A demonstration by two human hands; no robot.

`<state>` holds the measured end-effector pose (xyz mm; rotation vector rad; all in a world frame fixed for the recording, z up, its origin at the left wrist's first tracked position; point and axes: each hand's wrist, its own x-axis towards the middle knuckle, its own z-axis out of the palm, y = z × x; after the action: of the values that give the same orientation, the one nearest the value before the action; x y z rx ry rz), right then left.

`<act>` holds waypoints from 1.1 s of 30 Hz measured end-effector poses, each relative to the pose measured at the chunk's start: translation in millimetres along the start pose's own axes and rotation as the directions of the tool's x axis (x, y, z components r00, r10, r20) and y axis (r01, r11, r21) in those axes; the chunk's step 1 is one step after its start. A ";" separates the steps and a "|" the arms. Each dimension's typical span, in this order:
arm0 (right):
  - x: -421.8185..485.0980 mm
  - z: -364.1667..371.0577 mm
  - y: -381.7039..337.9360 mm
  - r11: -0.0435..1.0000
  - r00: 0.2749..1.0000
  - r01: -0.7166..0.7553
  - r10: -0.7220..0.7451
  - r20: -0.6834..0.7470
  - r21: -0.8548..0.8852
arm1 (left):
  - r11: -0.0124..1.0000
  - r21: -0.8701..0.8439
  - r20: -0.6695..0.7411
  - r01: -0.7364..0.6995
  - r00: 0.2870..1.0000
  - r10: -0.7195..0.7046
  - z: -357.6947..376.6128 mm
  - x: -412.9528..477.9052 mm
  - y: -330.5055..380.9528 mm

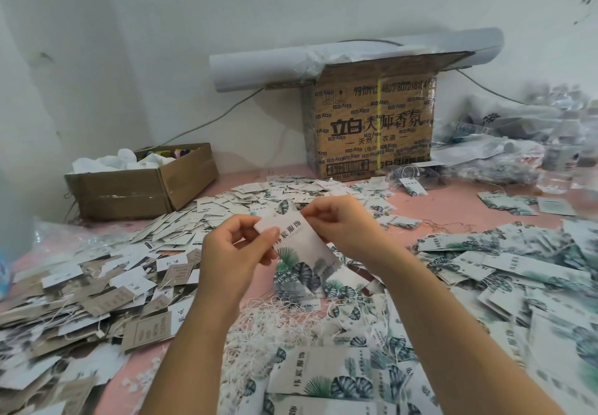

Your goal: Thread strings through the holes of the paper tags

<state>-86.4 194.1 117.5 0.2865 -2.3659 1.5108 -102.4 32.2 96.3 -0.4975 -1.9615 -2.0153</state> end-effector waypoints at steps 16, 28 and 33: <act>-9.5 -27.6 -2.0 0.770 0.752 -0.029 0.437 0.493 -0.638 | 0.749 0.638 0.099 0.180 0.945 -0.311 -14.7 -0.3 -41.7; -4.2 -27.9 13.3 0.724 0.744 -0.247 0.568 0.353 -0.644 | 0.583 0.808 0.166 0.090 0.914 -0.371 -18.2 -6.1 -52.5; -1.8 -21.0 15.4 0.846 0.872 -0.194 0.381 0.309 -0.496 | 0.725 0.678 0.230 0.121 0.902 -0.365 -11.2 -2.2 -36.0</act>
<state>-86.6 219.7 112.0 0.1241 -3.1275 1.0207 -116.5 22.2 62.8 -0.4488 -2.9020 -1.2443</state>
